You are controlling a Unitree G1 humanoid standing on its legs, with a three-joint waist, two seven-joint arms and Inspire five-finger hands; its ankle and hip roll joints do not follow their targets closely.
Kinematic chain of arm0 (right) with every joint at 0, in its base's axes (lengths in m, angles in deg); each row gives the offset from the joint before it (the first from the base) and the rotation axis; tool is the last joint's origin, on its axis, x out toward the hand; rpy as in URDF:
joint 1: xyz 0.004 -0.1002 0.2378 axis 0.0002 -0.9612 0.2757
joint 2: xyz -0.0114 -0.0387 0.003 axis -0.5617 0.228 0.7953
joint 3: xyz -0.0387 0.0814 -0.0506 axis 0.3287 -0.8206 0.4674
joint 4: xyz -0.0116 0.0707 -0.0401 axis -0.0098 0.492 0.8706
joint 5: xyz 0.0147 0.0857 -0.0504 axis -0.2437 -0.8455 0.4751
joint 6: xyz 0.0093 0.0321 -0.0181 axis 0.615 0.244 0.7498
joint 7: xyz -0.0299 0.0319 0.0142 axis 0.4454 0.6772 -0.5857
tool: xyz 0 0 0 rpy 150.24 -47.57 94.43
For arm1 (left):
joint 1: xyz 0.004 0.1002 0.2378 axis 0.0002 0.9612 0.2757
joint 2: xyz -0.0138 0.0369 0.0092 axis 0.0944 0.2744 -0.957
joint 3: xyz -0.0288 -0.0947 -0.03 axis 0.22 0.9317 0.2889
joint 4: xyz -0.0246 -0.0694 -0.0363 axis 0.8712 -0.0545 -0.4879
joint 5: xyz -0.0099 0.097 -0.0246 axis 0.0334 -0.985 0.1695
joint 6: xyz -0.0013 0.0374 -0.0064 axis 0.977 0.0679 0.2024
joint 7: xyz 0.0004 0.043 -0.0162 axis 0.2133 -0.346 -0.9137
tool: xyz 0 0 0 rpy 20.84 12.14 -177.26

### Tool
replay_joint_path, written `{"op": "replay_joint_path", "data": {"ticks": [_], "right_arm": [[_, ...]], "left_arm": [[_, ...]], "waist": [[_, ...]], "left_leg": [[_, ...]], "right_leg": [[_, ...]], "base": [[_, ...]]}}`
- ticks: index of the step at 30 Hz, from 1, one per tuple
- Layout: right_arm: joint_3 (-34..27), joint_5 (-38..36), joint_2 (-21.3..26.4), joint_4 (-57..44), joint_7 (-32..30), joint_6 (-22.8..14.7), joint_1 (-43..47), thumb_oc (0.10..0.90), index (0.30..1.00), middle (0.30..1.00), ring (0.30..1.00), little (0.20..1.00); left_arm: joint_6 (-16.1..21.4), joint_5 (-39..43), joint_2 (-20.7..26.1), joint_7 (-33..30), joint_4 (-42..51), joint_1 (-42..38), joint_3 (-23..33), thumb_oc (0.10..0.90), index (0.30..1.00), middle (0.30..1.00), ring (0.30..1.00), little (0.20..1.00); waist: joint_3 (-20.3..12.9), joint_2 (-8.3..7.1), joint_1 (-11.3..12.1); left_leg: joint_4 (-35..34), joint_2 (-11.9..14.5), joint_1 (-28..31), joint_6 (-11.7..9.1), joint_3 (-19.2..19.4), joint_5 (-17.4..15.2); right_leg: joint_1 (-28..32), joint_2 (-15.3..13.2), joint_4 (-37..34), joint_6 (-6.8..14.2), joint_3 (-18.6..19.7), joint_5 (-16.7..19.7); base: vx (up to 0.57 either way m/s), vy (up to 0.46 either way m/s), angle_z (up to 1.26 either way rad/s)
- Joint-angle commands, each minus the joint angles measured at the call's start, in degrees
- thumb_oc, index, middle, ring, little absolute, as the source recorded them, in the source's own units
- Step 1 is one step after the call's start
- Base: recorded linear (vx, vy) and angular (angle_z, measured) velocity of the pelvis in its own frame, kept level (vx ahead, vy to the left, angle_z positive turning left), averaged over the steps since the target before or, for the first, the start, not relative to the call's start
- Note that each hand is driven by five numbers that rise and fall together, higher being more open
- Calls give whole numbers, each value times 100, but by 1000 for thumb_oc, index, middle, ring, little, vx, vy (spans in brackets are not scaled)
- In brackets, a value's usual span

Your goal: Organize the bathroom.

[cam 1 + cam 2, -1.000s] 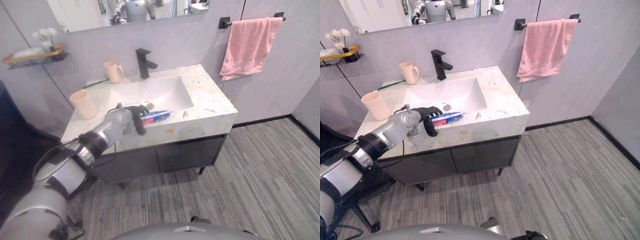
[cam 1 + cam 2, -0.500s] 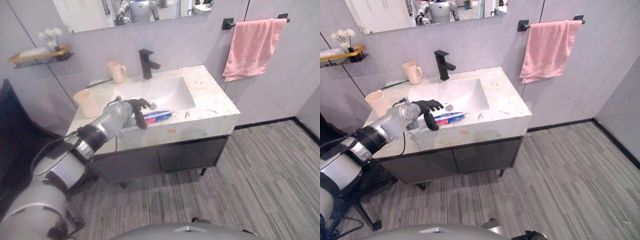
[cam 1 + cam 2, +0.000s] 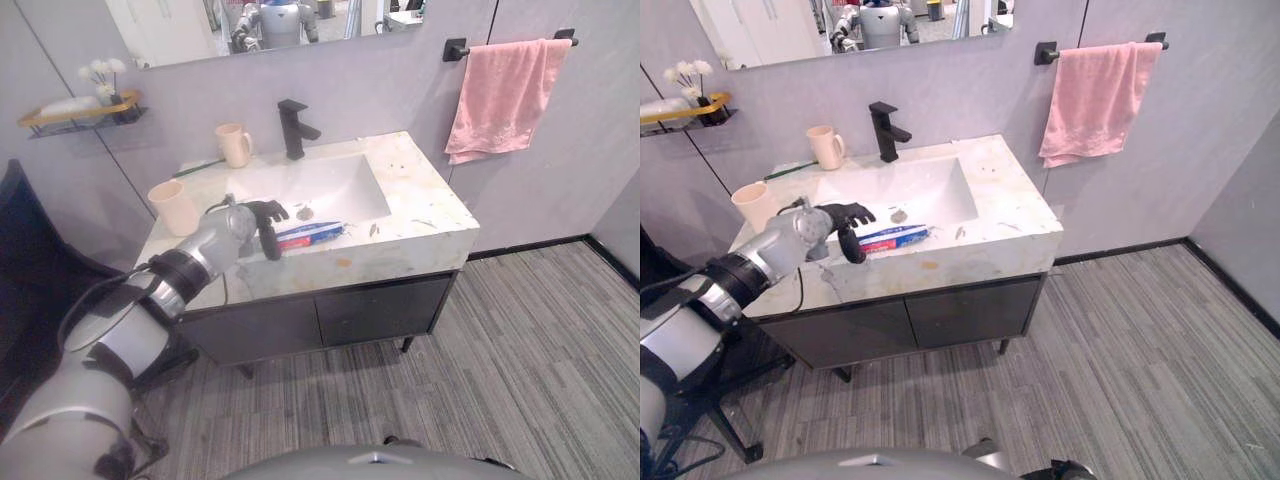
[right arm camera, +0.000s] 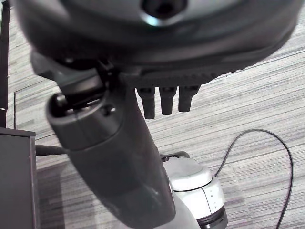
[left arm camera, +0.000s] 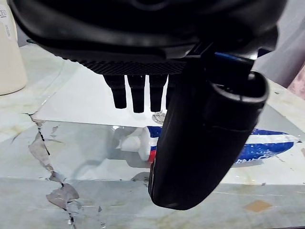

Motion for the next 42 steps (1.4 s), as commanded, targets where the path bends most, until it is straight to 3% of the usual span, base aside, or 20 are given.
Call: {"op": "replay_joint_path", "data": {"ticks": [1,13,18,23,24,25,28,31,32,36,40,42], "right_arm": [[29,-63,44,299,-89,-150,252,800,900,900,900,900],[-136,-152,115,304,-28,-239,203,800,900,900,900,900],[-110,-91,132,263,-47,-271,193,800,900,900,900,900],[-264,-745,208,109,-201,-516,245,800,900,900,900,900],[-454,-1037,276,-96,-410,-739,260,800,900,900,900,900],[-487,-1093,294,-140,-451,-770,260,800,900,900,900,900],[-1133,-1555,494,-962,-1425,-1362,123,800,900,900,900,900],[-1548,-1592,645,-1600,-2121,-1598,19,800,900,900,900,900],[-2054,-1346,924,-2581,-2925,-1617,-109,800,900,900,900,900],[-3401,-183,1743,-4761,-4203,-1746,-224,800,900,900,900,900],[-3969,680,2393,-6668,-4595,-2025,132,800,900,900,900,900],[-3737,723,2591,-7526,-4455,-2283,613,800,900,900,900,900]], "left_arm": [[264,-759,325,-341,-312,-839,327,400,300,300,300,300],[413,-1070,88,-513,-413,-487,338,400,300,300,300,300],[333,-787,64,-749,-379,-479,376,400,300,300,300,300],[311,875,156,-1575,-239,-470,685,400,300,300,300,300],[404,1620,217,-1922,-65,-408,959,400,300,300,300,300],[484,1811,234,-2070,-27,-391,1010,400,300,300,300,300],[868,2975,368,-2742,555,-83,1756,400,300,300,300,300],[1038,3414,383,-2952,971,157,2165,400,300,300,300,300],[1160,3670,306,-3140,1538,537,2660,400,300,300,300,300],[1468,3998,-141,-3329,2776,1522,3624,400,300,300,300,300],[1870,4067,-589,-3597,3482,2137,3930,400,300,300,300,300],[1967,3999,-731,-3785,3818,2277,3880,400,300,300,300,300]], "waist": [[70,-32,-11],[84,-36,-84],[81,-40,-91],[81,-78,-46],[91,-116,-20],[94,-124,-17],[119,-212,-8],[118,-264,-6],[143,-319,-15],[161,-397,23],[138,-426,156],[120,-464,277]], "left_leg": [[132,-344,240,466,-136,-625],[138,-336,238,472,-91,-632],[136,-333,239,462,-89,-623],[132,-326,237,439,-111,-588],[123,-322,249,435,-128,-572],[120,-321,252,434,-130,-570],[89,-315,246,426,-163,-539],[70,-307,209,407,-165,-503],[54,-310,211,401,-211,-523],[29,-327,160,402,-357,-539],[29,-371,142,434,-454,-586],[29,-406,109,453,-464,-561]], "right_leg": [[36,232,372,119,156,-630],[2,258,392,92,212,-640],[7,258,383,88,209,-634],[13,259,372,83,206,-602],[31,259,351,80,210,-577],[36,259,345,79,211,-571],[13,258,321,75,227,-514],[-28,254,297,67,239,-463],[1,239,240,85,232,-425],[20,215,128,104,239,-341],[37,196,104,134,261,-346],[7,168,111,148,262,-315]], "base": [[0,0,0],[0,0,0],[0,0,0],[-38,22,0],[-38,19,0],[-79,36,-1],[-97,47,-2],[-92,52,0],[-87,67,-1],[-67,83,0],[-29,102,3],[-60,99,-5]]}}
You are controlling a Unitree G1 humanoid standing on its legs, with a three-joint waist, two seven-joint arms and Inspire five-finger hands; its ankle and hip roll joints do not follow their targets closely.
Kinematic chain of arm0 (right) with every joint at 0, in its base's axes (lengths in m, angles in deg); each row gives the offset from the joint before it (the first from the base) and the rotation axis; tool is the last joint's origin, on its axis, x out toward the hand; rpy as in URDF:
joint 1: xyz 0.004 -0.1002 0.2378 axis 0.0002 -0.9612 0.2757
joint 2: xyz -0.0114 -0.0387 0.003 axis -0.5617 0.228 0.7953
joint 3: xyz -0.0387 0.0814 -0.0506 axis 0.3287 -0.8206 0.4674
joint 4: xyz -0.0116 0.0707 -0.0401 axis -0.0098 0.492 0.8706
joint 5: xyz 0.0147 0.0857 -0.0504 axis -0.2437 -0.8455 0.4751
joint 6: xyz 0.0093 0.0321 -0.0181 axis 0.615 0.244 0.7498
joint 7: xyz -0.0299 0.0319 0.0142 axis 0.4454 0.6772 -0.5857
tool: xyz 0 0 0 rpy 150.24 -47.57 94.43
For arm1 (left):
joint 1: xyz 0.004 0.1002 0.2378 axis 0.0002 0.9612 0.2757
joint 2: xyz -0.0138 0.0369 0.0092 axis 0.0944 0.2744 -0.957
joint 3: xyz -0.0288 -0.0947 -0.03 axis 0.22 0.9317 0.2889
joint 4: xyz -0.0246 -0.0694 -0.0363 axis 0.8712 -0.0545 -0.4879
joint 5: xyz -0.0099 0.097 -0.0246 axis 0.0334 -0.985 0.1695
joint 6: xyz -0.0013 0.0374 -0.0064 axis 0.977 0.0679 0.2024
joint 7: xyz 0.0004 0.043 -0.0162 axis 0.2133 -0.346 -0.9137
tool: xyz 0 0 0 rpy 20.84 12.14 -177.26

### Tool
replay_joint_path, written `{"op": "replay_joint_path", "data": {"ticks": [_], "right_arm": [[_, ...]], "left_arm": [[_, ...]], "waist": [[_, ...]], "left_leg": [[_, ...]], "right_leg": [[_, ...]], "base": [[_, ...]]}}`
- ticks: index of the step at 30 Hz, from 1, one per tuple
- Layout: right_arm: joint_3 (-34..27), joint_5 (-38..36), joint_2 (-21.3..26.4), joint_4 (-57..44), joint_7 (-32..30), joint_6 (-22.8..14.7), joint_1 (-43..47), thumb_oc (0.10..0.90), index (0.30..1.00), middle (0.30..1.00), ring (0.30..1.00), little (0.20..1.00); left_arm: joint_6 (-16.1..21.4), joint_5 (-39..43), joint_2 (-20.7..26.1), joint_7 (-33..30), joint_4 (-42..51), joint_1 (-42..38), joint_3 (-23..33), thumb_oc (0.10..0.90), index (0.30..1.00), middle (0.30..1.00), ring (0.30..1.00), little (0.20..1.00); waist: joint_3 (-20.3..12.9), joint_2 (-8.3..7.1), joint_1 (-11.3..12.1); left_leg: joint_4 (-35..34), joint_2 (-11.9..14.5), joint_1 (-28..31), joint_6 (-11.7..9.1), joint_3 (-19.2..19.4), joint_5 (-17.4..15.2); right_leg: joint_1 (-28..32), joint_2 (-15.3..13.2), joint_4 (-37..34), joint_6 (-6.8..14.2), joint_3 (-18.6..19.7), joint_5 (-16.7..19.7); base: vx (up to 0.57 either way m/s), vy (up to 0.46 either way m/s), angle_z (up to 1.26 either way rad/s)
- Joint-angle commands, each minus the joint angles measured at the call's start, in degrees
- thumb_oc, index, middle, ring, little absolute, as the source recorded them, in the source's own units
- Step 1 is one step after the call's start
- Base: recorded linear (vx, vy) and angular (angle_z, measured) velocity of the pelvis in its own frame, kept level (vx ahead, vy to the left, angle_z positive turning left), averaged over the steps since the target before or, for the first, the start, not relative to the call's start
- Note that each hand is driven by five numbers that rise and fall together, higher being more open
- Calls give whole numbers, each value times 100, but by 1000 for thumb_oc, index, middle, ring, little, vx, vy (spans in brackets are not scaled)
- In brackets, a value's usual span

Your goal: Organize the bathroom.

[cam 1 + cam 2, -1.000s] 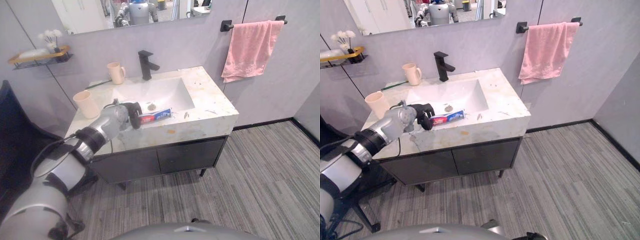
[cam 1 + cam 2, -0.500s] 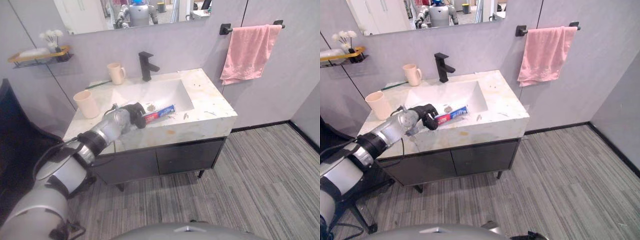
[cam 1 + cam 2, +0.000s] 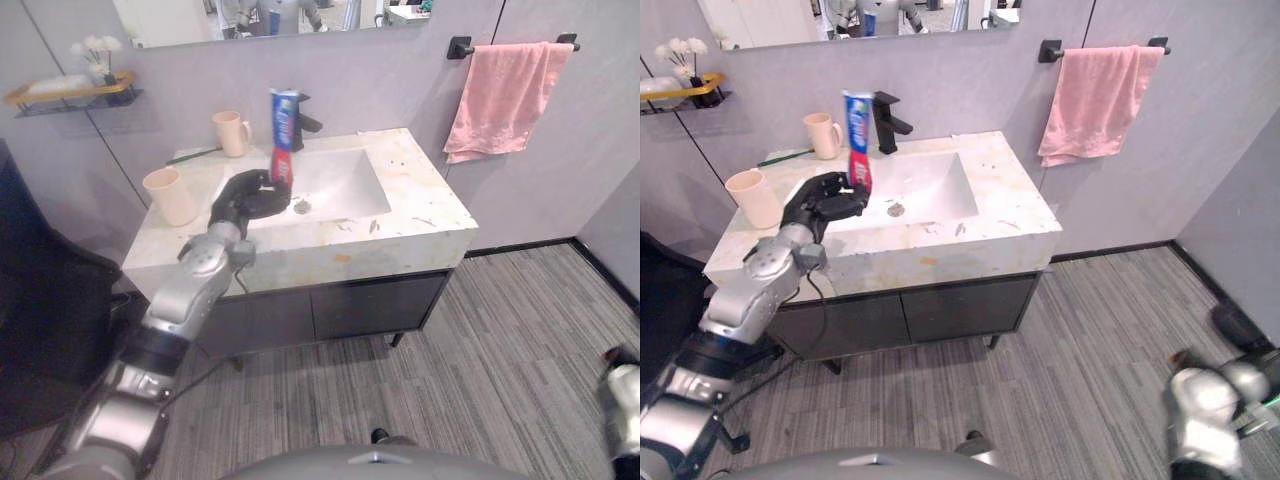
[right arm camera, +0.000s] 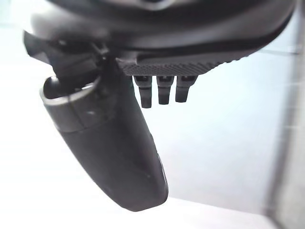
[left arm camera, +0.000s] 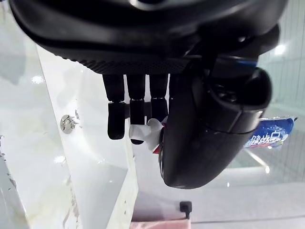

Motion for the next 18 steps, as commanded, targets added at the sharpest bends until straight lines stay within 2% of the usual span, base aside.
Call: {"op": "replay_joint_path", "data": {"ticks": [1,3,4,5,6,7,8,10,11,14,16,18], "right_arm": [[361,430,714,-1077,418,-1402,1522,800,900,900,900,900],[740,196,784,-1437,859,-1223,1995,800,900,900,900,900],[1367,-84,833,-1671,1235,-1036,2611,800,900,900,900,900],[1538,-255,828,-1746,1419,-997,2770,800,900,900,900,900],[1976,-646,784,-1874,2086,-816,3127,800,900,900,900,900],[2076,-726,773,-1880,2266,-782,3200,800,900,900,900,900],[2582,-932,674,-1899,2967,-439,3509,800,900,900,900,900],[2838,-1209,623,-1927,3228,-319,3704,800,900,900,900,900],[3118,-1499,471,-1935,3703,-72,3885,800,900,900,900,900],[3564,-1772,238,-1874,4106,296,4178,800,900,900,900,900],[3850,-2206,-53,-1686,4349,707,4381,800,900,900,900,900],[4013,-2334,-249,-1516,4487,877,4481,800,900,900,900,900]], "left_arm": [[1170,-21,10,-386,781,-877,82,400,300,300,300,300],[1101,-52,-74,-498,965,-923,-8,400,300,300,300,300],[1116,-31,-158,-567,1046,-994,-142,400,300,300,300,300],[1128,-90,-176,-561,1059,-1008,-182,400,300,300,300,300],[1164,-234,-242,-571,1094,-1036,-324,400,300,300,300,300],[1180,-218,-254,-562,1099,-1035,-345,400,300,300,300,300],[1249,-276,-363,-508,1096,-1001,-487,400,300,300,300,300],[1310,-488,-418,-517,1064,-986,-543,400,300,300,300,300],[1383,-519,-472,-560,1022,-968,-635,400,300,300,300,300],[1569,-731,-547,-557,818,-971,-745,400,300,300,300,300],[1666,-841,-570,-481,728,-989,-815,400,300,300,300,300],[1684,-1002,-564,-481,700,-1020,-850,400,300,300,300,300]], "waist": [[-45,-77,294],[-62,-116,409],[-54,-170,512],[-58,-186,544],[-59,-219,618],[-56,-224,625],[-54,-272,700],[-61,-305,732],[-73,-320,781],[-80,-345,840],[-82,-348,917],[-83,-351,956]], "left_leg": [[33,-345,172,421,-496,-613],[36,-361,146,419,-518,-615],[31,-378,114,418,-536,-576],[30,-382,100,417,-541,-569],[29,-389,68,411,-558,-558],[29,-391,60,408,-565,-555],[29,-389,62,397,-590,-571],[29,-386,19,389,-585,-529],[29,-382,-4,376,-598,-524],[29,-377,-22,364,-608,-500],[29,-372,-38,352,-642,-497],[29,-373,-47,347,-667,-487]], "right_leg": [[84,189,107,157,212,-387],[70,164,119,172,177,-394],[49,141,126,170,124,-370],[44,134,122,169,109,-365],[39,113,114,176,55,-356],[38,107,111,179,42,-353],[83,78,80,199,-37,-356],[58,65,57,191,-62,-309],[54,57,48,196,-95,-296],[58,34,39,197,-152,-269],[60,13,52,195,-218,-263],[69,-4,51,196,-269,-251]], "base": [[-84,71,-10],[-73,51,-7],[-84,34,-5],[-141,33,-12],[-87,23,-10],[-106,27,4],[-79,7,19],[-88,4,26],[-66,2,28],[-58,8,18],[-41,11,19],[-28,11,19]]}}
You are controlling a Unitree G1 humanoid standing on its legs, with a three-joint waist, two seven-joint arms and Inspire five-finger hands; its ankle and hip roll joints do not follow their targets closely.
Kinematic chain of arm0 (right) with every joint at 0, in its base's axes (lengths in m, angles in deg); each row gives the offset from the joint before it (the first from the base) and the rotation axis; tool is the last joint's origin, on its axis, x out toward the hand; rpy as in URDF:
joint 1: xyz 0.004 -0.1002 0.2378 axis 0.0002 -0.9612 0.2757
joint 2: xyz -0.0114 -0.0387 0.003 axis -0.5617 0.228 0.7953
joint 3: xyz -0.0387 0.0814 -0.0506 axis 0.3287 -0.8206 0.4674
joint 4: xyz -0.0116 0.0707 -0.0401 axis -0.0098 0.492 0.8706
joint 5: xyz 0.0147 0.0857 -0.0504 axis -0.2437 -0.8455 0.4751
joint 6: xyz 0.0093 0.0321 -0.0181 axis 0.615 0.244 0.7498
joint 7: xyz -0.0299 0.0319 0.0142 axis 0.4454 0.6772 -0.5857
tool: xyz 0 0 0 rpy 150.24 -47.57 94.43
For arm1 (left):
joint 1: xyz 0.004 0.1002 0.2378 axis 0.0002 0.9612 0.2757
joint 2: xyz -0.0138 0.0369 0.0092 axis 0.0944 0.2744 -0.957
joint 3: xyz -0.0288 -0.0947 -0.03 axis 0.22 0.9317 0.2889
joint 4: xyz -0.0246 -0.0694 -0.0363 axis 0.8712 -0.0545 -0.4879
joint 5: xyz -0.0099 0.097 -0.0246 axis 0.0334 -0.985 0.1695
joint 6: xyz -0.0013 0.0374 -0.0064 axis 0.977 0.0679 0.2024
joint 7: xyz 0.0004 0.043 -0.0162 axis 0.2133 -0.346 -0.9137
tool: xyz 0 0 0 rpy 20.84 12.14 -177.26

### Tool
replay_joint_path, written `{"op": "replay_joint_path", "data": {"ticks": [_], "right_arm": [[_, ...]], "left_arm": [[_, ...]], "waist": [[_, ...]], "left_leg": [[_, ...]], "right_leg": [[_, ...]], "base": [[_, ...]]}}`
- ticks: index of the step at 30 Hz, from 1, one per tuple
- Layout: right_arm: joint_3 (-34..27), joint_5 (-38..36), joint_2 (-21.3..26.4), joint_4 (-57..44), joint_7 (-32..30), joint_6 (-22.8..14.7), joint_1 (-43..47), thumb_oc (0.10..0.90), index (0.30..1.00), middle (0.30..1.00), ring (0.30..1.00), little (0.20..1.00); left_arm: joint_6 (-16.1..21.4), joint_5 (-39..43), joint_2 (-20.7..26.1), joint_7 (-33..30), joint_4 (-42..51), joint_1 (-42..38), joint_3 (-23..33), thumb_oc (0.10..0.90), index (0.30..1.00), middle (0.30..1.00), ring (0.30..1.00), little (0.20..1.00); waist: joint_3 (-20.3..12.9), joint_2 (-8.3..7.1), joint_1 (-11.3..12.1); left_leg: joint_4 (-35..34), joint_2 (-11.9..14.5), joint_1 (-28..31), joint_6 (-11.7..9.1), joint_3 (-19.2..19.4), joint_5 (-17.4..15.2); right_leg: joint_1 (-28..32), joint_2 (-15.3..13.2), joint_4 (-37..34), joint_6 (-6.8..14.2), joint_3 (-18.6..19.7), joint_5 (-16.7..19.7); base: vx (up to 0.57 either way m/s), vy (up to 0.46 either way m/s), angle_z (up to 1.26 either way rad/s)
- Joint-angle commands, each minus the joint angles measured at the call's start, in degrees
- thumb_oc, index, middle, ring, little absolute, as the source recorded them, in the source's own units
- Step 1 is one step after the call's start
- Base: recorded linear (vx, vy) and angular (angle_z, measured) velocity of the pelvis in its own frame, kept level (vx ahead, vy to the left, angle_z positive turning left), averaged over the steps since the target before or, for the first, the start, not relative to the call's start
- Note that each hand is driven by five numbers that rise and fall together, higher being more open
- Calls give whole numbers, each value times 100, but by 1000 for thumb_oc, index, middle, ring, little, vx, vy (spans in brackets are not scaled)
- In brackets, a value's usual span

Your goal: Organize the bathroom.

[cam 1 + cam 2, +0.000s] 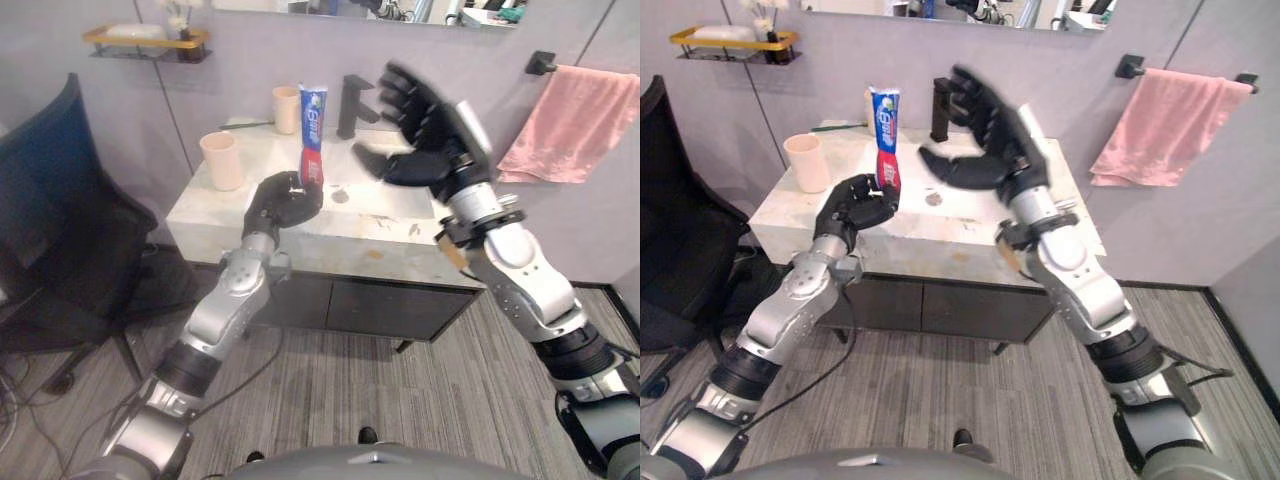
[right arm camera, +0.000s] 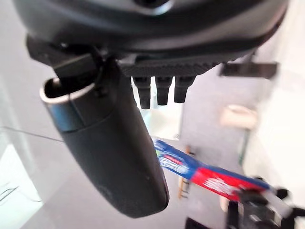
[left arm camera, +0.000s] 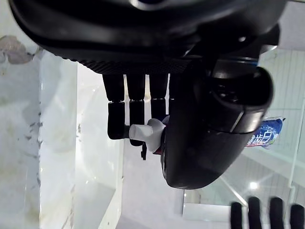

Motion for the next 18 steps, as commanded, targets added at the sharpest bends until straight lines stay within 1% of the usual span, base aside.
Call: {"op": "replay_joint_path", "data": {"ticks": [1,2,8,12,13,15,18], "right_arm": [[-392,-433,-127,208,161,-199,1182,800,900,900,900,900],[-308,-433,-268,263,216,-46,1239,800,900,900,900,900],[-164,-639,-470,305,340,240,1351,800,900,900,900,900],[-97,-612,-571,335,317,300,1431,800,900,900,900,900],[-25,-528,-660,379,234,331,1550,800,900,900,900,900],[17,-401,-710,401,188,287,1657,800,900,900,900,900],[44,-399,-774,407,112,270,1794,800,900,900,900,900]], "left_arm": [[1147,-680,31,55,277,-1056,-23,400,300,300,300,300],[1172,-768,44,38,280,-1076,-47,400,300,300,300,300],[1345,-1076,167,175,124,-1064,-97,400,300,300,300,300],[1422,-1084,203,211,2,-1061,-130,400,300,300,300,300],[1451,-1059,223,302,-50,-1035,-124,400,300,300,300,300],[1439,-1082,222,311,-54,-1018,-145,400,300,300,300,300],[1430,-1144,232,338,-55,-993,-146,400,300,300,300,300]], "waist": [[-223,47,56],[-224,47,103],[-219,32,174],[-226,35,189],[-229,51,217],[-229,61,234],[-235,71,265]], "left_leg": [[19,-290,258,294,-178,-667],[19,-289,250,287,-207,-670],[19,-277,230,269,-250,-656],[19,-272,229,262,-254,-655],[19,-273,236,261,-260,-652],[19,-271,241,260,-263,-652],[19,-269,246,252,-272,-654]], "right_leg": [[173,61,47,199,24,-371],[191,49,44,203,-10,-375],[209,9,34,226,-84,-349],[209,0,29,226,-95,-345],[212,-3,25,220,-110,-340],[219,-5,21,216,-113,-338],[224,-6,20,219,-118,-336]], "base": [[-25,8,21],[-15,2,19],[-7,-4,4],[-4,-5,2],[0,0,0],[0,0,0],[0,0,0]]}}
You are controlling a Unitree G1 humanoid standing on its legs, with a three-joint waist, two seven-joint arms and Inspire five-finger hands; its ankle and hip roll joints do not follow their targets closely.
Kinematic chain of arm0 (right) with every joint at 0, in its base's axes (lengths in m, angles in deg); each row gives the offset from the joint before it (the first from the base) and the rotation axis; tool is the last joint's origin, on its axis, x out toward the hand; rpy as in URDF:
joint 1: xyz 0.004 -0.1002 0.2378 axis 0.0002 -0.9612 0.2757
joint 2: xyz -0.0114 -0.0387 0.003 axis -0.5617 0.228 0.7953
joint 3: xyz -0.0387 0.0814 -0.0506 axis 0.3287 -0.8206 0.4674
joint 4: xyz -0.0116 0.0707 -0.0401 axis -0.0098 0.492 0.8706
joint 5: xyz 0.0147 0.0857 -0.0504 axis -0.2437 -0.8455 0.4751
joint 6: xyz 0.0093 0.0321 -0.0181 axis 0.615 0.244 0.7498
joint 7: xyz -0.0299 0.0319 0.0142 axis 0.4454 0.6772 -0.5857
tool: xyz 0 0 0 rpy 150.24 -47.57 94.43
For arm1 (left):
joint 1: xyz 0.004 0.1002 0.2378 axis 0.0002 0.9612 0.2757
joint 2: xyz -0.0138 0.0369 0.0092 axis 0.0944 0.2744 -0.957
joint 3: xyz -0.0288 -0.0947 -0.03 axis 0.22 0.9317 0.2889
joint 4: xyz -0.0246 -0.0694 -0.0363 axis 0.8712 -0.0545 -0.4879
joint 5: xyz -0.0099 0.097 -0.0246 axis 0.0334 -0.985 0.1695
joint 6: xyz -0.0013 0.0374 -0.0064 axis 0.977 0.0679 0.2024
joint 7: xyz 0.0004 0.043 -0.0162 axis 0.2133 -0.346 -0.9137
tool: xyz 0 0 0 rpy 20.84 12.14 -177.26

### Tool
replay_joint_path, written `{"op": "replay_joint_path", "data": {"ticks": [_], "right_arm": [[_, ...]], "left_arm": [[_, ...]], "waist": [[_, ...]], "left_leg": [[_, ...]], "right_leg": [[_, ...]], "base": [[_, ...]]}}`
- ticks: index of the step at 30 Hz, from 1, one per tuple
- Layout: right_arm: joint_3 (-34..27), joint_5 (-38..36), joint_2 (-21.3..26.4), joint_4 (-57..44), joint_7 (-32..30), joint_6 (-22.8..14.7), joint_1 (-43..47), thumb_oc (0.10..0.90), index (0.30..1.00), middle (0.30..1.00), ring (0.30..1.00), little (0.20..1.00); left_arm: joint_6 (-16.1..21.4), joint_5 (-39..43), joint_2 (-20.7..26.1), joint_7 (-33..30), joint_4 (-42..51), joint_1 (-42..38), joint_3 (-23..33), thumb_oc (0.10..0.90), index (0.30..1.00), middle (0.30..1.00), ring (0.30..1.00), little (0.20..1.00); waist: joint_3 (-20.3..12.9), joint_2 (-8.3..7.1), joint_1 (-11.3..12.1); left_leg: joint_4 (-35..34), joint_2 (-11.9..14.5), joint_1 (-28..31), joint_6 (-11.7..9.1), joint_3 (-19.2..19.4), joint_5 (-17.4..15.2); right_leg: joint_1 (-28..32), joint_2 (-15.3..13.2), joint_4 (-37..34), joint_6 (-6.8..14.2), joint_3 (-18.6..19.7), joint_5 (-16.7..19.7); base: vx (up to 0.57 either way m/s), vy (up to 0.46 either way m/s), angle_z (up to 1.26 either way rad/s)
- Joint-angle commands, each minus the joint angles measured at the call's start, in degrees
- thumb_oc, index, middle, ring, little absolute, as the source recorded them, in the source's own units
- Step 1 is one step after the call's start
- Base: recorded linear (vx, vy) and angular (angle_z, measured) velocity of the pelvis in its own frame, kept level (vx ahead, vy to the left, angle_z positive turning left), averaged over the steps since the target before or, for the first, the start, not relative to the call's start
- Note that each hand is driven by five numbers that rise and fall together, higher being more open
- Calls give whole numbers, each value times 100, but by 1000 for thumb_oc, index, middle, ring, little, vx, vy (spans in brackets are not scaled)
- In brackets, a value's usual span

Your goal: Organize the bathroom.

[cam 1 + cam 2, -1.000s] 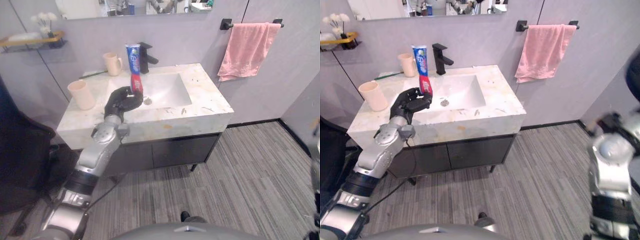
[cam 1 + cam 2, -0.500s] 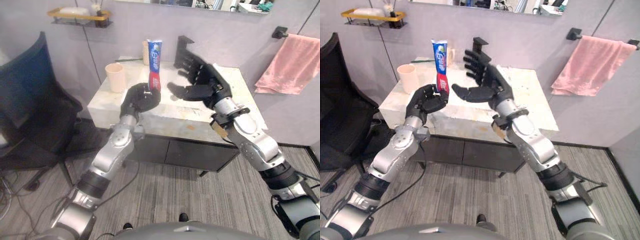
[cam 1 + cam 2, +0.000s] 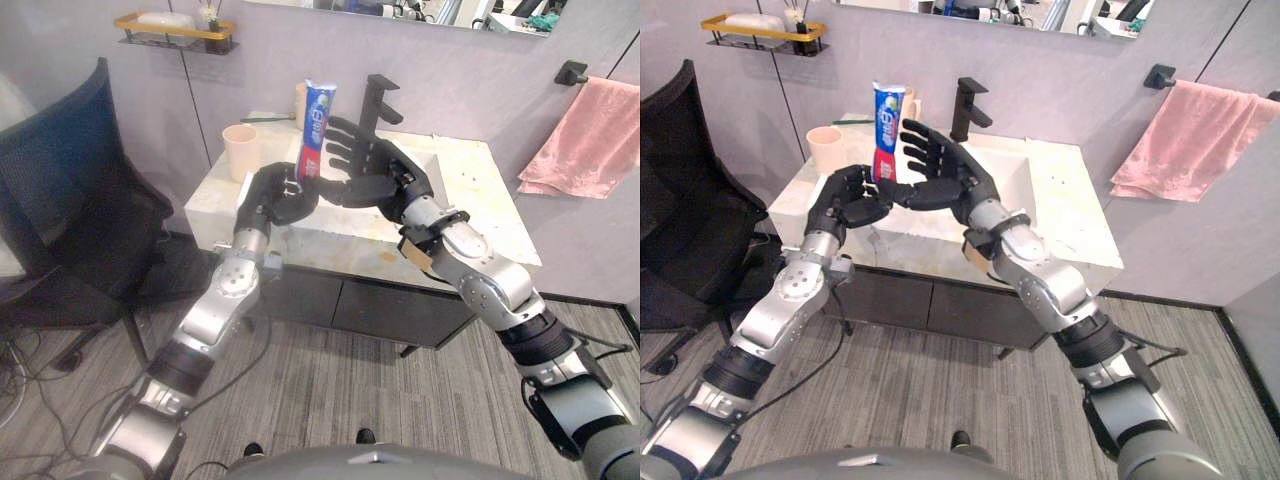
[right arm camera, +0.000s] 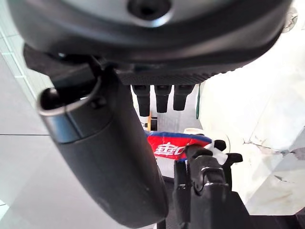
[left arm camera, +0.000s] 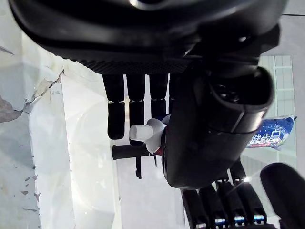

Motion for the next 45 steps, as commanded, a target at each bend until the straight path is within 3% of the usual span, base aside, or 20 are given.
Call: {"op": "replay_joint_path", "data": {"ticks": [1,16,17,18,19,20,31,37,40,41,42,45], "right_arm": [[-270,27,-221,-6,-118,-530,1295,800,900,900,900,900],[-218,80,-342,92,-364,-518,1849,800,900,900,900,900],[-230,63,-336,69,-372,-468,1836,675,712,712,712,712],[-222,63,-341,73,-381,-448,1831,621,632,632,632,632],[-215,84,-343,89,-383,-441,1823,530,495,495,495,495],[-223,91,-345,99,-366,-414,1811,400,300,300,300,300],[-163,244,-413,185,-247,-338,1746,400,300,300,300,300],[-163,607,-369,233,-149,-491,1759,400,300,300,300,300],[-178,1036,-304,285,-119,-707,1843,400,300,300,300,300],[-195,1174,-270,288,-131,-801,1872,400,300,300,300,300],[-199,1221,-260,286,-130,-823,1878,400,300,300,300,300],[-302,1594,-107,290,-285,-1036,1985,400,300,300,300,300]], "left_arm": [[1002,-294,33,8,177,-995,-111,400,300,300,300,300],[1152,-315,86,63,61,-667,-5,400,300,300,300,300],[1176,-306,113,76,49,-623,32,400,300,300,300,300],[1181,-304,121,89,43,-605,47,400,300,300,300,300],[1184,-296,130,85,42,-598,50,400,300,300,300,300],[1178,-294,130,90,49,-590,65,400,300,300,300,300],[1212,-328,120,3,35,-553,127,400,300,300,300,300],[1239,-290,131,-131,11,-517,184,400,300,300,300,300],[1256,-282,124,-220,41,-481,282,574,561,561,561,561],[1238,-283,129,-276,76,-437,329,753,829,829,829,829],[1231,-276,132,-279,84,-426,340,800,900,900,900,900],[1261,-180,177,-269,226,-188,520,800,900,900,900,900]], "waist": [[-298,145,117],[-335,143,256],[-333,144,264],[-335,144,273],[-333,145,279],[-329,143,285],[-320,142,300],[-305,127,325],[-296,116,377],[-292,112,412],[-290,111,418],[-270,79,578]], "left_leg": [[25,-265,253,229,-115,-669],[25,-229,249,195,-206,-666],[25,-227,254,196,-220,-669],[25,-225,254,195,-221,-666],[25,-227,256,197,-233,-668],[25,-225,255,196,-240,-665],[25,-214,244,184,-264,-655],[25,-220,244,189,-286,-659],[25,-250,238,204,-346,-663],[25,-268,232,212,-377,-668],[25,-274,230,215,-385,-668],[25,-344,184,241,-523,-678]], "right_leg": [[127,13,26,207,-12,-293],[155,17,30,178,-35,-315],[159,13,35,179,-44,-314],[168,9,32,180,-54,-313],[171,8,33,177,-61,-317],[174,4,33,180,-73,-314],[179,-14,20,182,-94,-306],[193,-38,21,192,-106,-313],[217,-53,33,187,-139,-327],[225,-71,41,193,-160,-326],[227,-75,43,194,-165,-326],[243,-163,76,200,-234,-285]], "base": [[0,0,0],[-2,0,2],[0,0,0],[0,0,0],[4,-4,4],[2,-3,3],[0,0,0],[-1,7,0],[-11,62,3],[-10,50,4],[-16,78,5],[-23,82,10]]}}
